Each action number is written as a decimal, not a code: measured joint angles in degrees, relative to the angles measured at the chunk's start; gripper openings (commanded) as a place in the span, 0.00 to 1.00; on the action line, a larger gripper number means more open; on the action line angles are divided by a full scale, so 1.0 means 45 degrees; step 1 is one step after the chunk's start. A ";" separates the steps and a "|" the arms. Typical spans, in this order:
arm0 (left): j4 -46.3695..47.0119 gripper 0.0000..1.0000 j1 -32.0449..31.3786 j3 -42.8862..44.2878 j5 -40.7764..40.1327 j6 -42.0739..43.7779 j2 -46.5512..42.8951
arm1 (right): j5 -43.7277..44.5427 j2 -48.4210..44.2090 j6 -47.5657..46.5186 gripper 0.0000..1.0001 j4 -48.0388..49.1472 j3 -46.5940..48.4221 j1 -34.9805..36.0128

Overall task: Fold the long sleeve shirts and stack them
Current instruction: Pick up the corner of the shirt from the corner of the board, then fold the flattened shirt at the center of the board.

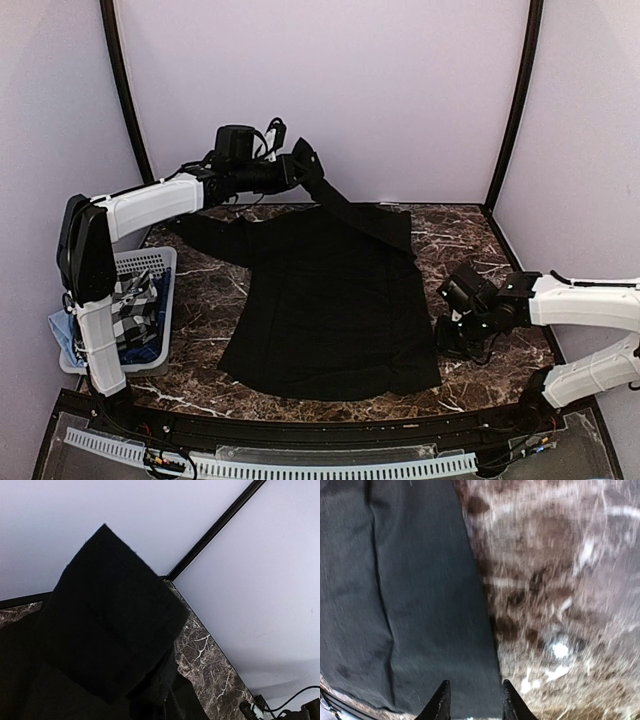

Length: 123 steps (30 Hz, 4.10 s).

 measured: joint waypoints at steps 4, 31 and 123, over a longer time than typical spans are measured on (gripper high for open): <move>-0.0034 0.00 0.0078 0.0165 -0.0005 0.0097 0.0000 | 0.0005 -0.0107 0.0831 0.28 -0.0350 -0.0248 0.0797; -0.0083 0.00 0.0087 0.1175 0.0019 0.0044 0.0019 | 0.0709 -0.0083 0.3483 0.00 -0.1404 -0.0952 0.2229; 0.1297 0.00 0.1982 -0.4231 -0.0321 -0.0563 -0.1457 | -0.2297 0.3701 -0.2633 0.52 0.3157 0.4663 0.0729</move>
